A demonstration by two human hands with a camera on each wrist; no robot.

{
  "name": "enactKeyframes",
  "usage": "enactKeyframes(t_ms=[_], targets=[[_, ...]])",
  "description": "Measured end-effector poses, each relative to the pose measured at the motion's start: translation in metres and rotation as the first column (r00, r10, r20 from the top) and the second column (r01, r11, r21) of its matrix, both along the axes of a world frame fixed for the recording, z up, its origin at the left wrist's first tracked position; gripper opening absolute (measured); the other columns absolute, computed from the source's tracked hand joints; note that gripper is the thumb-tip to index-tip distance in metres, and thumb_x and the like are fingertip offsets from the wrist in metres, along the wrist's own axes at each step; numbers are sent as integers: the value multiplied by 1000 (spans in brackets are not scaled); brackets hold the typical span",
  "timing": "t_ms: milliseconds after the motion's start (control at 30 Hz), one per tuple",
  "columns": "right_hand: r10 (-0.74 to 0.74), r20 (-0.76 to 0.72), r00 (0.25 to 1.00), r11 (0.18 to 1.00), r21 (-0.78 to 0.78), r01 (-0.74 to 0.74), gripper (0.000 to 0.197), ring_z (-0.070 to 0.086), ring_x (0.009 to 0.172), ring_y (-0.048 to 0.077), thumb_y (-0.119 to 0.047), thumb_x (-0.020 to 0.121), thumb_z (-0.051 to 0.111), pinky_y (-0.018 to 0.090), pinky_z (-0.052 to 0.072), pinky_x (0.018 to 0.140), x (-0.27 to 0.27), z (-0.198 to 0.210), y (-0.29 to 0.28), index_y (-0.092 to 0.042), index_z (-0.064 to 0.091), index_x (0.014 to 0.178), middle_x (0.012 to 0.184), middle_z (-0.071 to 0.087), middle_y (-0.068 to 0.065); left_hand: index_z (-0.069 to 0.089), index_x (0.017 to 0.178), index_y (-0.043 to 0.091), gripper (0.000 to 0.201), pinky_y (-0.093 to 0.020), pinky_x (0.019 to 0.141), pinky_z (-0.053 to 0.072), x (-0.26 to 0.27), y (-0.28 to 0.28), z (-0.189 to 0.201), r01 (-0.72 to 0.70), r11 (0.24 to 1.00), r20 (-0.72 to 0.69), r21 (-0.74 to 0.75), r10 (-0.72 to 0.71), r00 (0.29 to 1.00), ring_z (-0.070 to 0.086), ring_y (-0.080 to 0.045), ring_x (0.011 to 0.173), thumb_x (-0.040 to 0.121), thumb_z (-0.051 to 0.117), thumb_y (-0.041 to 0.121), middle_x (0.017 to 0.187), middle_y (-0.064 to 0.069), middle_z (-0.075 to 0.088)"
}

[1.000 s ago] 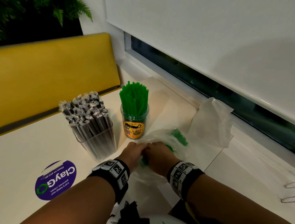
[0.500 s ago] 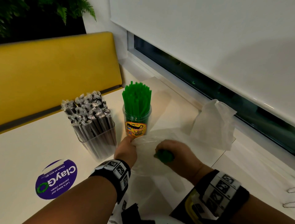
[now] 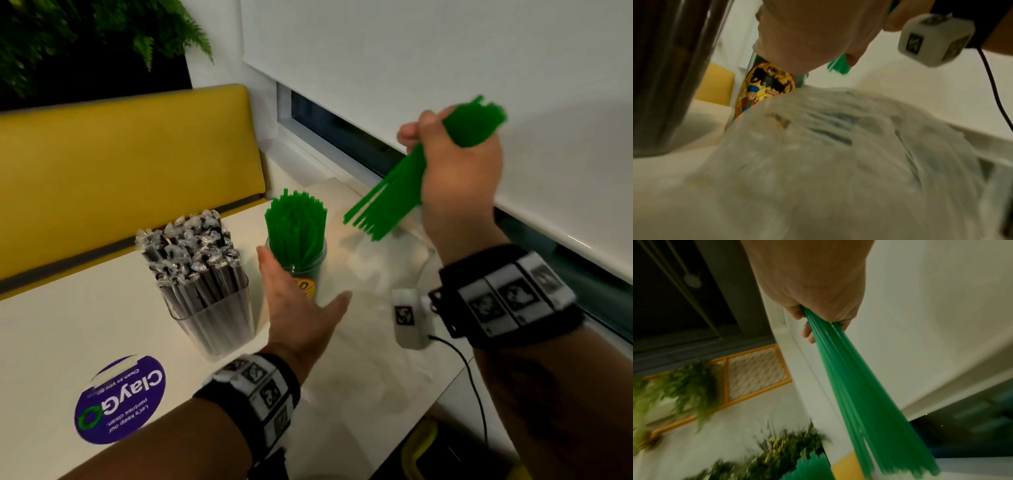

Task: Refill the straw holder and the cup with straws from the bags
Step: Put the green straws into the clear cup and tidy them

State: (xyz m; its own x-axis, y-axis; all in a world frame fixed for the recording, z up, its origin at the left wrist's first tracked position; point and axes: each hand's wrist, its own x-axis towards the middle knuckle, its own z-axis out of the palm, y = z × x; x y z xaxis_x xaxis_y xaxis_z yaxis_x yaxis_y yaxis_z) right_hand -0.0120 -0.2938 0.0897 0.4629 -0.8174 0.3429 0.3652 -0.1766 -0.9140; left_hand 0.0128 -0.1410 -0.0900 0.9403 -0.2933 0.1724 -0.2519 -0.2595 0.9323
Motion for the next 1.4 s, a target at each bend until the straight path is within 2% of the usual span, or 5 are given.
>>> enactKeyframes(t_ms=[200, 600, 900, 1133, 1400], targets=[[90, -318, 944, 937, -294, -188, 17, 68, 82, 30, -27, 89, 64, 41, 55, 79, 62, -14, 41, -11, 60, 85, 88, 71, 14, -5, 156, 23, 145, -28, 123, 12, 47, -26, 35, -162, 981, -137, -110, 147, 980, 13, -17, 151, 54, 97, 31, 163, -4, 13], [296, -56, 954, 941, 188, -281, 11, 58, 62, 17, -12, 92, 63, 31, 49, 65, 106, -13, 35, -12, 55, 84, 63, 57, 2, 11, 157, 21, 120, -23, 109, 27, 64, -12, 26, -83, 993, -52, -83, 78, 996, 34, -17, 143, 67, 89, 27, 158, -2, 31], [348, 94, 933, 846, 398, -356, 14, 57, 61, 17, -17, 91, 68, 31, 50, 66, 102, -20, 27, -10, 61, 82, 64, 57, 4, 16, 154, 32, 116, -42, 111, 42, 64, -20, 18, -156, 975, -61, -160, 148, 987, 47, -19, 133, 61, 85, 33, 144, 0, 45], [587, -145, 797, 770, 406, -493, 16, 62, 74, 21, -28, 89, 70, 43, 53, 90, 84, -74, 28, -15, 65, 82, 70, 61, 2, 17, 149, 35, 113, -42, 108, 45, 63, -26, 12, -189, 976, -27, -111, 187, 982, 49, -18, 129, 61, 86, 35, 141, 0, 48], [559, -254, 789, 827, 236, -510, 10, 71, 85, 8, -10, 84, 75, 23, 54, 78, 77, -94, 28, -15, 72, 91, 85, 75, -5, 18, 152, 29, 115, -42, 109, 44, 65, -24, 9, -170, 981, -12, -93, 170, 985, 46, -18, 131, 61, 88, 29, 144, 0, 44]])
